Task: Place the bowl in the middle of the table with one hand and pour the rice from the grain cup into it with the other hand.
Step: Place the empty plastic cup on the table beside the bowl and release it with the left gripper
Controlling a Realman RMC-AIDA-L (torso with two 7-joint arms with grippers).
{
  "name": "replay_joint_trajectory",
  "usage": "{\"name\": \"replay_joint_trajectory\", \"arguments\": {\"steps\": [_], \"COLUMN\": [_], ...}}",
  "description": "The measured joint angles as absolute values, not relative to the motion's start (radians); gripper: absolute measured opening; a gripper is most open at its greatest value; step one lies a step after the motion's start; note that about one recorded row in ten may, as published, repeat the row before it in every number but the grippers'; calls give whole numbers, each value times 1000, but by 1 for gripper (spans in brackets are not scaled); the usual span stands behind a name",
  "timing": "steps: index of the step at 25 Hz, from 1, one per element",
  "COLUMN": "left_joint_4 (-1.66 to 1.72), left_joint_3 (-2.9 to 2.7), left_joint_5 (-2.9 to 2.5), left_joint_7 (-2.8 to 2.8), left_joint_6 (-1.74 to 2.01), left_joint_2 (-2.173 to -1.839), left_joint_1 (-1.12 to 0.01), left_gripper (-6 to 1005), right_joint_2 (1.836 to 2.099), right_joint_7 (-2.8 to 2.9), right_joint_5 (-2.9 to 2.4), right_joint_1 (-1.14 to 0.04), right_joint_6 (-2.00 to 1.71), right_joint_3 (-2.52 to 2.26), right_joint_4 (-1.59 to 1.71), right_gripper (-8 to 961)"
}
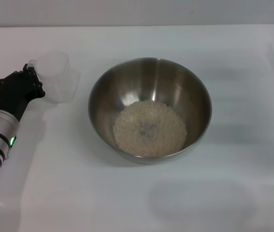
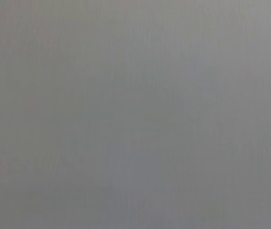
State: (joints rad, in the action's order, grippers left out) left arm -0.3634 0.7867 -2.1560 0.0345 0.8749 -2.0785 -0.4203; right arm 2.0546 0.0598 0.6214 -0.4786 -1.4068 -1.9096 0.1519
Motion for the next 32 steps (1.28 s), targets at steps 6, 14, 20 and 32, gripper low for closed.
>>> {"name": "replay_joint_trajectory", "arguments": {"steps": [6, 14, 20, 32], "left_joint_4": [-363, -366, -363, -360], "left_joint_3": [751, 748, 733, 652], "left_joint_5": [-2159, -2158, -2158, -2153], "left_joint_7": [34, 19, 3, -140], "left_joint_6": [867, 886, 998, 1311], "left_joint_2": [-2076, -2073, -2071, -2078], "left_joint_1": [-422, -395, -321, -291], "left_gripper": [170, 180, 363, 575], "right_joint_2": [2055, 2056, 2056, 2085], "right_joint_7": [60, 60, 60, 120], "right_joint_5": [621, 621, 621, 611], "right_joint_1": [-478, -476, -473, -432], "right_joint_6": [-1407, -1408, -1408, -1403], "right_joint_3": [-1910, -1910, -1910, -1979], "right_joint_4": [152, 152, 152, 149], "right_gripper": [791, 791, 792, 792]}}
